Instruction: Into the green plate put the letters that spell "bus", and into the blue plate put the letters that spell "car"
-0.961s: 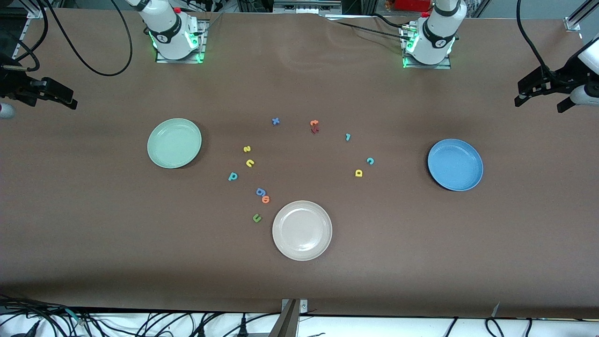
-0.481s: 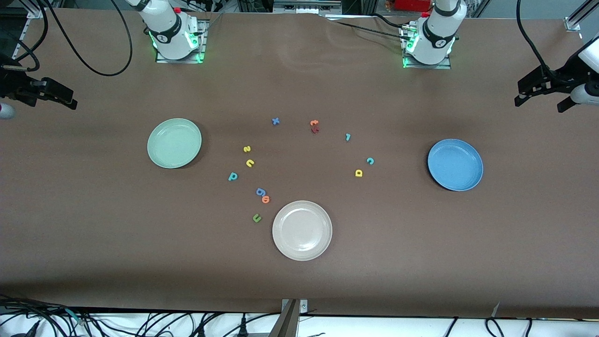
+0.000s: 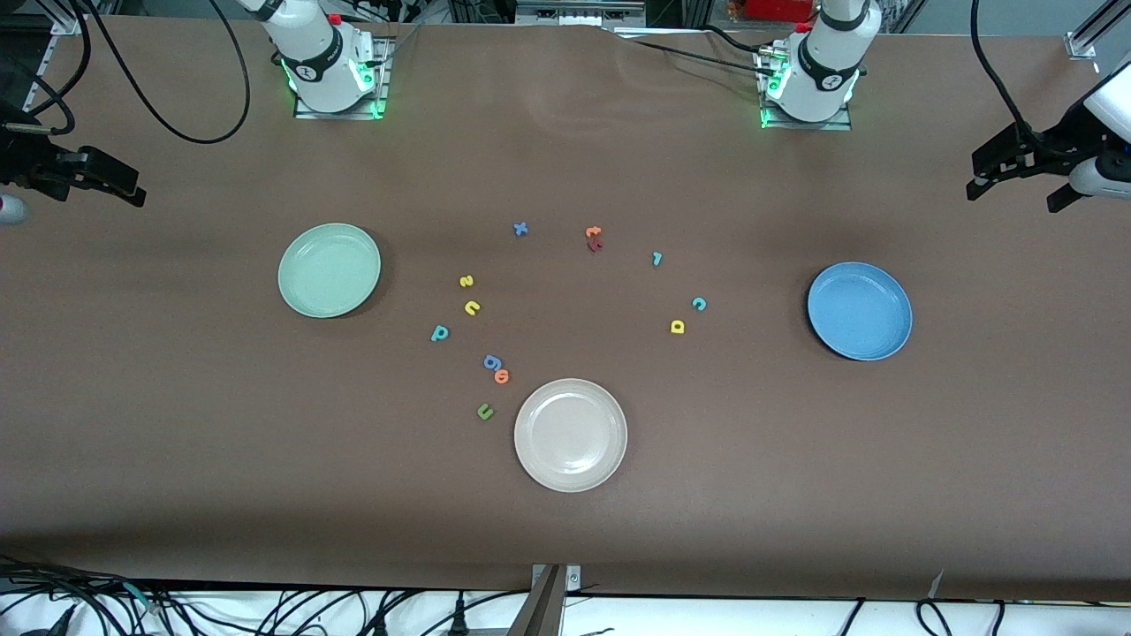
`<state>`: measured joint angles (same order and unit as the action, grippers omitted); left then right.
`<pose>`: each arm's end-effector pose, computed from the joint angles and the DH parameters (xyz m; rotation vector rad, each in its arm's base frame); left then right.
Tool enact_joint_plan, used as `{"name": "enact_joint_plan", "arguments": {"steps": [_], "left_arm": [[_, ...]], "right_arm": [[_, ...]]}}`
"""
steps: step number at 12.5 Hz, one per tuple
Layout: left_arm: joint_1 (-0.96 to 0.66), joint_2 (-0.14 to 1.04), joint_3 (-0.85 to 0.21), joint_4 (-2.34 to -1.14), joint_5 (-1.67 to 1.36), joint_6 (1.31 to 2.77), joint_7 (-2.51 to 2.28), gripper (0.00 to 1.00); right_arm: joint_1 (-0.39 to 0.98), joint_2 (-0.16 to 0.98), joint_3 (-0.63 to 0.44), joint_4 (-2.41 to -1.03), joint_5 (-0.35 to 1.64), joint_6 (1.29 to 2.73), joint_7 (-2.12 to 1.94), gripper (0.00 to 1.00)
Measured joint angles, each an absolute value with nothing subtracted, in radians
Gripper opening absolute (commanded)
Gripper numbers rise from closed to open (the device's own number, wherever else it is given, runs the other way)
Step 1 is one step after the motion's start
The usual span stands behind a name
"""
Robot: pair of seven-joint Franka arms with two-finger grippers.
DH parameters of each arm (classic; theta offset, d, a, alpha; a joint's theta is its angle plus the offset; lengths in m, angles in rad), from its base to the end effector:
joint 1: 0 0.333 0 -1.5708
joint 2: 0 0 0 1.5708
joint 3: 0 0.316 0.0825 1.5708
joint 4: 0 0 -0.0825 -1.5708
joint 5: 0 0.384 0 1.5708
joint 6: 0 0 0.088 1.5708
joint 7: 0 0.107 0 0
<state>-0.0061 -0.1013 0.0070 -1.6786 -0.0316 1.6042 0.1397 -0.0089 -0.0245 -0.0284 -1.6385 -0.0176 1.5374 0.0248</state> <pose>0.5255 -0.0026 0.6312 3.1035 -0.2148 0.0453 0.5410 -0.0223 0.6034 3.1214 -0.0968 -0.1198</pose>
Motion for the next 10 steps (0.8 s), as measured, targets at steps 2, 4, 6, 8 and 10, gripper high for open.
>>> {"name": "enact_joint_plan", "arguments": {"steps": [2,4,6,8,10], "left_arm": [[-0.007,-0.101,-0.004,-1.679,-0.032,1.6,0.138,1.0],[-0.007,-0.101,-0.007,-1.678,-0.032,1.596,0.136,1.0],[-0.007,-0.101,-0.009,-1.678,-0.032,1.593,0.136,1.0],[-0.007,-0.101,-0.014,-1.678,-0.032,1.592,0.136,1.0],[-0.007,-0.102,-0.015,-1.678,-0.032,1.592,0.136,1.0]], "right_arm": [[-0.009,-0.025,-0.028,-1.639,-0.018,1.537,0.025,1.0],[-0.009,-0.024,-0.028,-1.639,-0.018,1.537,0.025,1.0],[-0.009,-0.024,-0.028,-1.639,-0.018,1.537,0.025,1.0],[-0.009,-0.024,-0.028,-1.639,-0.018,1.537,0.025,1.0],[-0.009,-0.024,-0.028,-1.639,-0.018,1.537,0.025,1.0]]}}
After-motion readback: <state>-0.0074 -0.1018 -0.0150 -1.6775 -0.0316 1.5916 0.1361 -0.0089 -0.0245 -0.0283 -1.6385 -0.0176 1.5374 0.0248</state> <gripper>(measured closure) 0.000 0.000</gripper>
